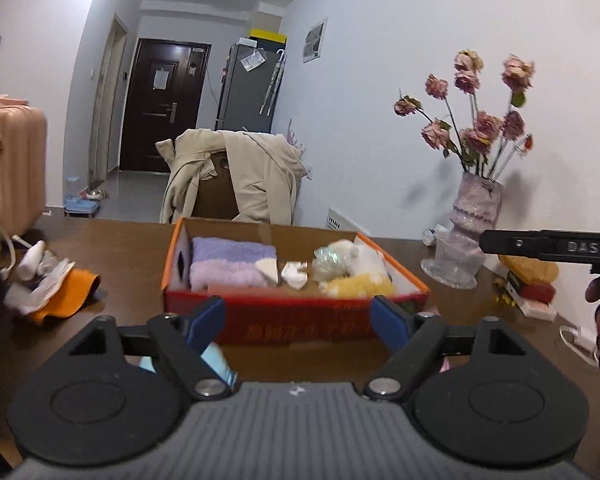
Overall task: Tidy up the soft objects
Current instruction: 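Withdraw both grippers from the box back over the table, then close both grippers together on the blue milk carton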
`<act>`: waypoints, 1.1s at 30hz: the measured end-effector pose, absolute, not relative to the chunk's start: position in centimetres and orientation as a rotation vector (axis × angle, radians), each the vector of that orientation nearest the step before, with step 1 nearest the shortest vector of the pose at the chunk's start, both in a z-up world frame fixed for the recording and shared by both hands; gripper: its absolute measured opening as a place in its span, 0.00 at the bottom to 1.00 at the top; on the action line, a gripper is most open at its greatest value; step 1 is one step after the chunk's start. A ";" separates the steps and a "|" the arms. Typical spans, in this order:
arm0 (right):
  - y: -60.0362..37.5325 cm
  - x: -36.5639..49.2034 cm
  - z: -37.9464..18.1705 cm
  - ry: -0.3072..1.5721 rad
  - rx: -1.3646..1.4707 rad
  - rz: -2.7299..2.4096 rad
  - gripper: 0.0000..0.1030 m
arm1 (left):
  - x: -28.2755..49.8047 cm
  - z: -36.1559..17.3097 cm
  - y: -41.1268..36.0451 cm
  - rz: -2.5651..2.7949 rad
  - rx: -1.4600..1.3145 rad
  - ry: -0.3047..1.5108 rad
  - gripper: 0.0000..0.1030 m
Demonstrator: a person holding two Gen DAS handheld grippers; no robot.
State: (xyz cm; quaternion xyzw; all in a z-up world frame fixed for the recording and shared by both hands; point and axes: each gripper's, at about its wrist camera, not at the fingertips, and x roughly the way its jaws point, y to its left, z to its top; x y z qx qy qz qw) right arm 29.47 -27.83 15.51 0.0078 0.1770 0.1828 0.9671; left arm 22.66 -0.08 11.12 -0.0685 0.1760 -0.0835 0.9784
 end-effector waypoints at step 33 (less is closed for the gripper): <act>-25.5 22.5 4.6 0.602 -0.028 0.364 0.66 | 17.8 6.0 0.1 -0.225 -0.156 0.454 0.88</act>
